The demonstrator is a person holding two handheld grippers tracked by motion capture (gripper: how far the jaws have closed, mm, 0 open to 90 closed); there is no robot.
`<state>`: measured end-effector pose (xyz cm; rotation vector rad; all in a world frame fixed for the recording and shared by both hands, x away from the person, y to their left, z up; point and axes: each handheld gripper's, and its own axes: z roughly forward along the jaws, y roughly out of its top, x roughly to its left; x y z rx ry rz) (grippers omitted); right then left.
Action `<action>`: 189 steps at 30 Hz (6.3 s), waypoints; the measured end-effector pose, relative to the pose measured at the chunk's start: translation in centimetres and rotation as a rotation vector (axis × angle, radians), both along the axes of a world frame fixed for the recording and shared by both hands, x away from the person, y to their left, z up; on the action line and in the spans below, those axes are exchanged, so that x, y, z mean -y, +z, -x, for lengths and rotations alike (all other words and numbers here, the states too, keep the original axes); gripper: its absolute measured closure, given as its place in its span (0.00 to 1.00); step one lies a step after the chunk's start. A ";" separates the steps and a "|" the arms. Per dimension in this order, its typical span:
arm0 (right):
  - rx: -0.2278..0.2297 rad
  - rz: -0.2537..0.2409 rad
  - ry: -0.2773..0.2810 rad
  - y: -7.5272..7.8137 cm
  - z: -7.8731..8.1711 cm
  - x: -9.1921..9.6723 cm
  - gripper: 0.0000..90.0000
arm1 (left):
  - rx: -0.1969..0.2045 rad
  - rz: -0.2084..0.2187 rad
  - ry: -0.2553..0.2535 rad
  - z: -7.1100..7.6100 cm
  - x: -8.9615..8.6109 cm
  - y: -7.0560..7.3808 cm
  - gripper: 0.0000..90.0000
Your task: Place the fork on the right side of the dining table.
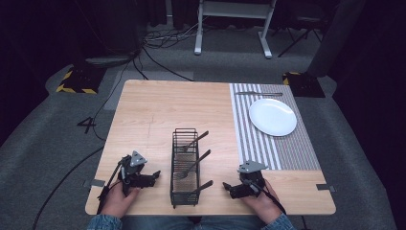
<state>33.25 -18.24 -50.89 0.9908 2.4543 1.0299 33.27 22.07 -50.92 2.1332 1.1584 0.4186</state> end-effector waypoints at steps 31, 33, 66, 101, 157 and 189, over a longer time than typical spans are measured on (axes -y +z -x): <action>-0.043 -0.070 0.088 4.1 0.9 1.5 0.59 | -0.001 -0.003 -0.001 0.0 0.0 0.0 0.16; -0.042 -0.079 0.097 4.9 1.2 1.4 0.60 | -0.001 -0.003 -0.001 0.0 0.0 0.0 0.16; 0.015 -0.160 0.246 11.6 4.3 -1.3 0.62 | -0.001 -0.003 -0.001 0.0 0.0 0.0 0.16; -0.013 -0.268 0.438 13.5 5.6 -5.3 0.76 | 0.000 0.000 0.000 0.0 0.0 0.0 0.16; 0.130 -0.389 0.373 17.9 6.0 -1.3 0.89 | -0.001 -0.003 -0.002 0.0 0.0 0.0 0.16; 0.245 -0.415 0.263 22.2 6.3 4.8 0.96 | -0.001 -0.002 -0.001 0.0 0.0 0.0 0.16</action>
